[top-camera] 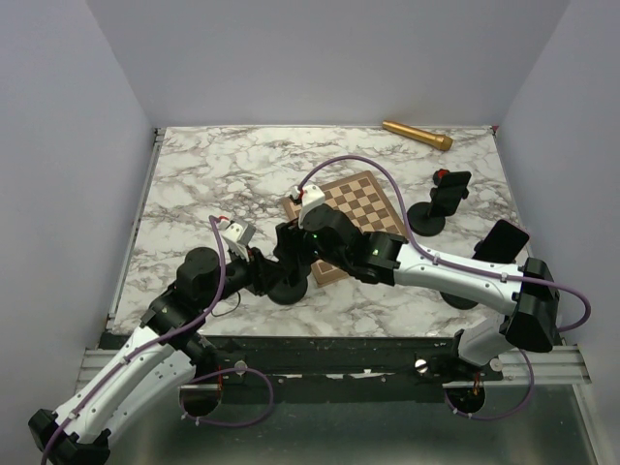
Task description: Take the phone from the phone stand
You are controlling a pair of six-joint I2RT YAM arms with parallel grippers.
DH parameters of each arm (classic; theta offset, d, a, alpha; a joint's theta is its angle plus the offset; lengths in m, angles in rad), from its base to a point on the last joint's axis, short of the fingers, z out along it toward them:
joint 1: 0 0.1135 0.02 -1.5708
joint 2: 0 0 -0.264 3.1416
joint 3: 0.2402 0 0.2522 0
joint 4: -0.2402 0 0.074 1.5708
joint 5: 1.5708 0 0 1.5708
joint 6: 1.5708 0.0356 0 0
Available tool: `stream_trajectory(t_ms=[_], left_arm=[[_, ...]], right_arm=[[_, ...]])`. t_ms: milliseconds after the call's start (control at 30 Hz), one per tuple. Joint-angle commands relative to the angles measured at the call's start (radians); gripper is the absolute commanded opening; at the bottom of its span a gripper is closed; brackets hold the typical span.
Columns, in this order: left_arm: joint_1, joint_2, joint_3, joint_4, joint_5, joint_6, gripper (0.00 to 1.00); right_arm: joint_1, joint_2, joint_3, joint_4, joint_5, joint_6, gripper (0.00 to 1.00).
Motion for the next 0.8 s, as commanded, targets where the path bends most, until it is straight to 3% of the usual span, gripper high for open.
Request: stream_trajectory(t_ms=[0, 133, 500, 767], left_arm=[[-0.007, 0.012, 0.011, -0.011, 0.029, -0.036, 0.15], [-0.008, -0.003, 0.007, -0.032, 0.02, -0.043, 0.0], [-0.007, -0.029, 0.024, -0.135, -0.051, -0.052, 0.0], [-0.007, -0.054, 0.03, -0.173, -0.076, -0.061, 0.0]], right_arm=[[0.002, -0.002, -0.019, 0.037, 0.018, 0.011, 0.01], [0.002, -0.005, -0.033, 0.049, 0.047, 0.012, 0.01], [0.001, -0.098, -0.129, 0.115, 0.203, 0.025, 0.01], [-0.024, -0.102, -0.151, 0.149, 0.135, -0.024, 0.01]])
